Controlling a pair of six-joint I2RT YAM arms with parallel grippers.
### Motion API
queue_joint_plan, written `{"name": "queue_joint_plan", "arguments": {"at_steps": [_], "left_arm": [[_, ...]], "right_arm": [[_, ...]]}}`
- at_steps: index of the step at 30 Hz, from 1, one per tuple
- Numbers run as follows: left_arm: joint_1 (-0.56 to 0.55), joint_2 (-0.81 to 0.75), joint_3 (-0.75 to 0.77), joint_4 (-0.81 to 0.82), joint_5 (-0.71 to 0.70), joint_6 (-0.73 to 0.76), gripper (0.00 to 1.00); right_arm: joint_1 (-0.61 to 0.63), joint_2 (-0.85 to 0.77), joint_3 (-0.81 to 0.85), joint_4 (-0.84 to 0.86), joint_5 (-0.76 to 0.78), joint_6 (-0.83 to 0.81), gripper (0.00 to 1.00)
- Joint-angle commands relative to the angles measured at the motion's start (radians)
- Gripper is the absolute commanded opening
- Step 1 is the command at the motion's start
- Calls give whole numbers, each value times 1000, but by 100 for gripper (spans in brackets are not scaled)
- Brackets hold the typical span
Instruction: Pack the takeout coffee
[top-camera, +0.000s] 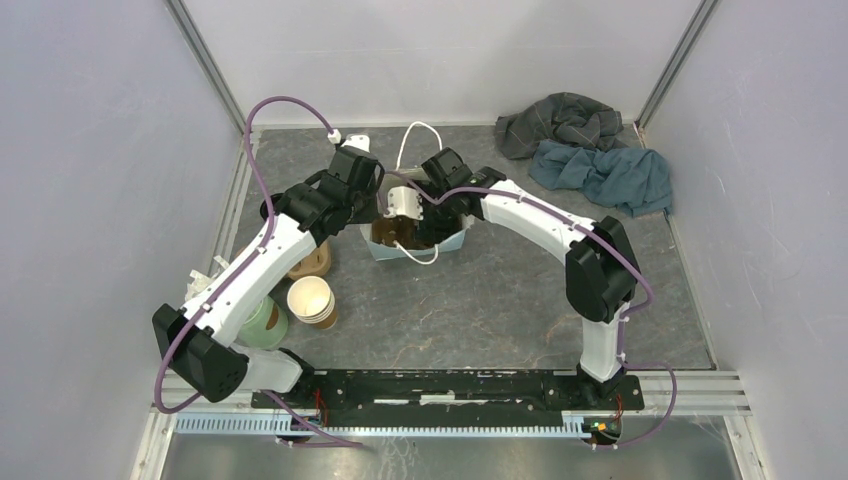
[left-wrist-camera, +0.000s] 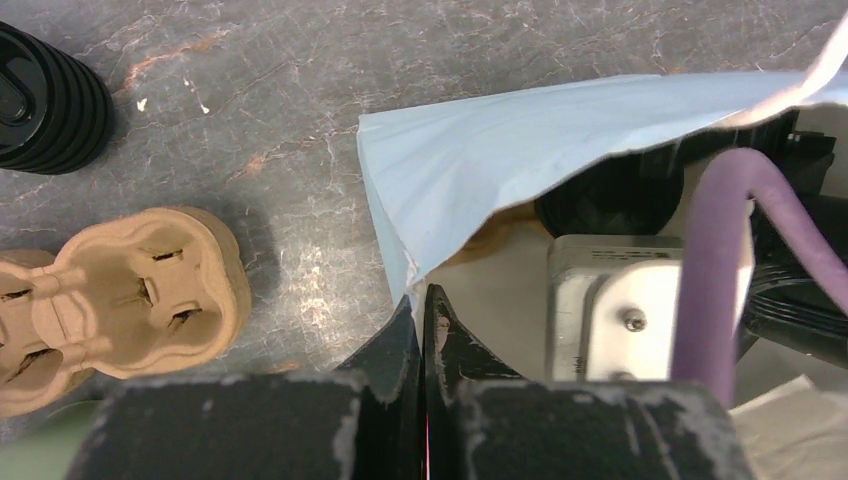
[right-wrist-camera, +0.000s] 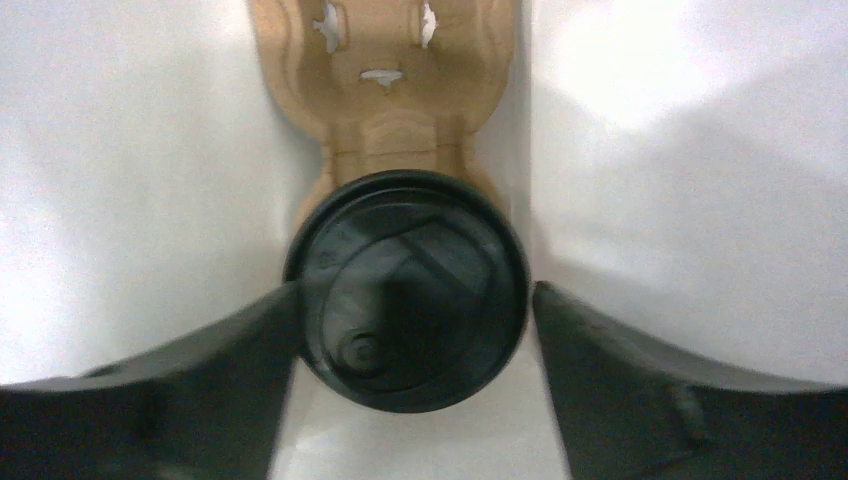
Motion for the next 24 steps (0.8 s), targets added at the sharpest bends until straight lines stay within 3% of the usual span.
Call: {"name": "queue_joint_plan", "arguments": {"at_steps": [1, 15, 21, 24], "left_arm": [[10, 6, -2, -37, 27, 5, 2], [22, 4, 4, -56, 92, -11, 2], [24, 27, 58, -75, 159, -29, 2], [24, 38, 80, -81, 186, -34, 2]], "right_arm": [[-6, -27, 38, -104, -48, 105, 98], [42, -184, 111, -161, 33, 258, 98], [79, -225, 21, -108, 71, 311, 98], [102, -218, 61, -135, 87, 338, 98]]}}
